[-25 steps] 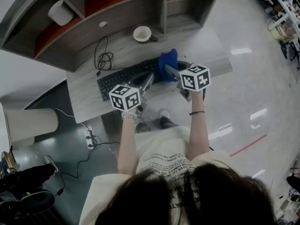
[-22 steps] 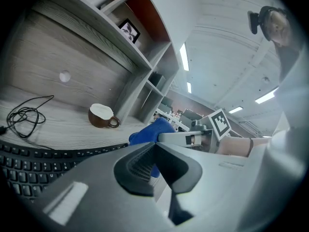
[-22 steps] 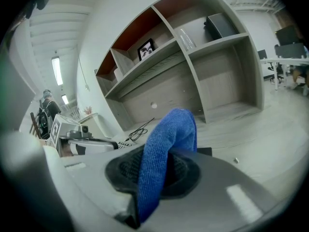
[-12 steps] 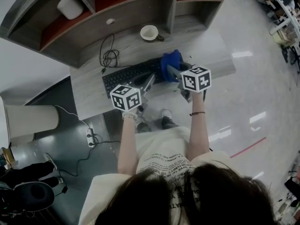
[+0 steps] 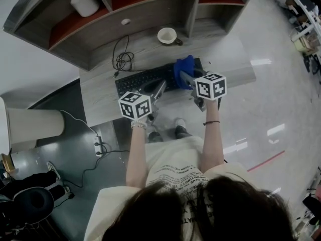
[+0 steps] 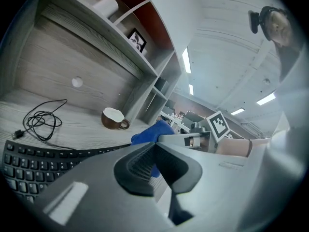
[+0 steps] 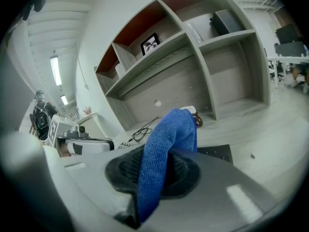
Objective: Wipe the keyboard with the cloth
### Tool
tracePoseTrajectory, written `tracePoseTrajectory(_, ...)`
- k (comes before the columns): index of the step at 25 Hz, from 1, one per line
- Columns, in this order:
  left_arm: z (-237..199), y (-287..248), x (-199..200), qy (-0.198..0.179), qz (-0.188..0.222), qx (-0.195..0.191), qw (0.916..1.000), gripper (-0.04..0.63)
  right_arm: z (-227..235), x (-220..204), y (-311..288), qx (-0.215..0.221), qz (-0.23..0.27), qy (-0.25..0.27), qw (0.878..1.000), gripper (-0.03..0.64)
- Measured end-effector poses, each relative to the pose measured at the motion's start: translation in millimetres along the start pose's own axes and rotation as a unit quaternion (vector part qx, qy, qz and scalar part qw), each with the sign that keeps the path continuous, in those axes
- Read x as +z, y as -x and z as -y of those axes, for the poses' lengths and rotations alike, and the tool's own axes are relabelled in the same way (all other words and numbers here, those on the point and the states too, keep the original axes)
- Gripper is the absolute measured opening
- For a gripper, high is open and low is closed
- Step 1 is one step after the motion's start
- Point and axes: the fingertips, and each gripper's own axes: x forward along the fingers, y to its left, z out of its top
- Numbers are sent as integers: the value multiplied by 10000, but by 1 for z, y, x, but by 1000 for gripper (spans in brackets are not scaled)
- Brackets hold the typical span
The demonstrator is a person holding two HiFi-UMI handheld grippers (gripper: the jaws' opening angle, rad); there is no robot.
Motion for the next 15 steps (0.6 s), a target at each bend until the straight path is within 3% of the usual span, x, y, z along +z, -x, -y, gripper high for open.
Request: tracePoseTrajectory(15,-22,27,2,72,61,160,9998,5,-23,-2,-26,130,-102,30,9999,58)
